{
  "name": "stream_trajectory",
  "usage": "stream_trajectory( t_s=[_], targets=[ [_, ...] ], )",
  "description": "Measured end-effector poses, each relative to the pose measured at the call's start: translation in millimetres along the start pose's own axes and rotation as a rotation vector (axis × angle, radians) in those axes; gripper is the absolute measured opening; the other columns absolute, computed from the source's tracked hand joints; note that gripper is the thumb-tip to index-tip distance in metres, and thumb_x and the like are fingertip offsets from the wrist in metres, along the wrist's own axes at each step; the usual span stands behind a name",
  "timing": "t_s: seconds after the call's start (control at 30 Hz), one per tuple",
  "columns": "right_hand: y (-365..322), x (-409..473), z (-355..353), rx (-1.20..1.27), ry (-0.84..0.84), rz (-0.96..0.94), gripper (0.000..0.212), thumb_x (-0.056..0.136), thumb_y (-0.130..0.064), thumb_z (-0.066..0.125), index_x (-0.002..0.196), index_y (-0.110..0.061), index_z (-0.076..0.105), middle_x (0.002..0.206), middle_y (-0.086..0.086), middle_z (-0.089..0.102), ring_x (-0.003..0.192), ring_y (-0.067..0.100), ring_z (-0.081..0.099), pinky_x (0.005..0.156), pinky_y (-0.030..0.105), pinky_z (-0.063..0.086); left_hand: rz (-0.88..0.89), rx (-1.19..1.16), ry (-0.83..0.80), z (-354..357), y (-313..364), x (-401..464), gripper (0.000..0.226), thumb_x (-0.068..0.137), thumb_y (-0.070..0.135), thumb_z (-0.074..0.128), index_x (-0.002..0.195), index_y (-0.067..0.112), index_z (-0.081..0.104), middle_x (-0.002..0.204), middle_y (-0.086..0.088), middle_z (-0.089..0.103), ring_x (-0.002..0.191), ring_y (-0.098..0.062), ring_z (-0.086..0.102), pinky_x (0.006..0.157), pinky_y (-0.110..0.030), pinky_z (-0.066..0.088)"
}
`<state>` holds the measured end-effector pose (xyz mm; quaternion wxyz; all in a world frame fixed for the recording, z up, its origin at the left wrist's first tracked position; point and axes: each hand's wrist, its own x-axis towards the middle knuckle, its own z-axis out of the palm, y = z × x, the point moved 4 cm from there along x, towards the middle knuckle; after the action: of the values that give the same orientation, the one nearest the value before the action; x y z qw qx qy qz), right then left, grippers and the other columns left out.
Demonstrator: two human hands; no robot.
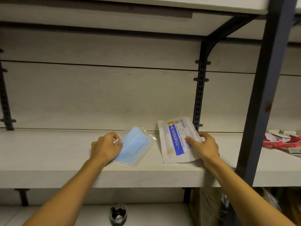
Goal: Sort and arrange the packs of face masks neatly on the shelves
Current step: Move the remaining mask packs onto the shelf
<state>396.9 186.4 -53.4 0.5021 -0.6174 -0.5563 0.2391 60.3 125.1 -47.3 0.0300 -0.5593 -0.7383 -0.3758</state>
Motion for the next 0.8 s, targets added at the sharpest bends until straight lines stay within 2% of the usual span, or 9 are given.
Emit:
stream_trajectory(
  t_s=[0.13,0.3,0.4,0.47,0.5,0.6,0.7,0.8],
  targets=[
    [-8,-4,-5,0.136,-0.013,-0.037,0.039,0.08,-0.043,0.073,0.107,-0.026,0.05,0.098,-0.002,0.065,0.082,0.021,0.069,0.081,0.048,0.057,-0.037,-0.105,0.117,-14,3,-3,0.01,0.084,0.035,0.063,0.086,0.026,0.058,0.085,0.006,0.061,0.089,-0.026,0.056,0.087,-0.035,0.043],
    [-24,-5,-9,0.304,-0.07,-0.06,0.038,0.081,-0.034,0.074,0.107,-0.022,0.049,0.105,0.006,0.066,0.083,0.023,0.069,0.08,0.046,0.058,-0.201,-0.451,0.186,-47,2,1,0.013,0.075,0.03,0.069,0.074,0.022,0.059,0.083,0.004,0.067,0.086,-0.026,0.063,0.084,-0.039,0.052],
    [-39,-14,-5,0.421,-0.158,-0.051,0.044,0.081,-0.029,0.075,0.112,-0.013,0.048,0.101,0.008,0.066,0.079,0.021,0.07,0.067,0.035,0.058,-0.24,-0.47,0.225,-68,1,-5,0.012,0.078,0.024,0.071,0.078,0.017,0.061,0.087,0.0,0.067,0.083,-0.024,0.061,0.078,-0.032,0.051],
    [-51,-25,0,0.499,-0.231,-0.042,0.046,0.081,-0.027,0.075,0.113,-0.009,0.047,0.095,0.005,0.067,0.073,0.017,0.069,0.056,0.028,0.054,-0.251,-0.51,0.268,-83,0,-16,0.01,0.079,0.02,0.07,0.082,0.014,0.063,0.086,-0.002,0.065,0.082,-0.022,0.059,0.071,-0.027,0.044],
    [-56,-31,4,0.531,-0.271,-0.03,0.046,0.081,-0.027,0.075,0.113,-0.01,0.047,0.094,0.005,0.067,0.073,0.017,0.07,0.056,0.028,0.054,-0.262,-0.529,0.285,-90,-1,-23,0.01,0.08,0.019,0.07,0.084,0.013,0.062,0.086,-0.002,0.064,0.081,-0.022,0.058,0.069,-0.025,0.042],
    [-72,-48,17,0.589,-0.382,-0.009,0.045,0.081,-0.028,0.075,0.113,-0.013,0.048,0.097,0.008,0.07,0.079,0.021,0.072,0.066,0.036,0.058,-0.306,-0.581,0.324,-107,-10,-41,0.012,0.08,0.02,0.071,0.081,0.016,0.06,0.091,-0.003,0.064,0.085,-0.022,0.059,0.065,-0.024,0.044],
    [-89,-67,34,0.605,-0.47,-0.039,0.043,0.08,-0.029,0.075,0.114,-0.014,0.055,0.097,0.006,0.073,0.08,0.022,0.073,0.074,0.042,0.06,-0.34,-0.609,0.381,-128,-21,-57,0.011,0.079,0.02,0.071,0.083,0.015,0.061,0.089,0.0,0.064,0.085,-0.021,0.06,0.072,-0.027,0.048],
    [-104,-86,51,0.636,-0.543,-0.08,0.026,0.084,-0.026,0.072,0.105,-0.012,0.065,0.094,0.007,0.074,0.08,0.023,0.073,0.072,0.039,0.059,-0.355,-0.592,0.413,-151,-34,-71,0.013,0.081,0.018,0.07,0.088,0.015,0.059,0.081,0.005,0.06,0.081,-0.018,0.058,0.077,-0.029,0.05]
  ],
)
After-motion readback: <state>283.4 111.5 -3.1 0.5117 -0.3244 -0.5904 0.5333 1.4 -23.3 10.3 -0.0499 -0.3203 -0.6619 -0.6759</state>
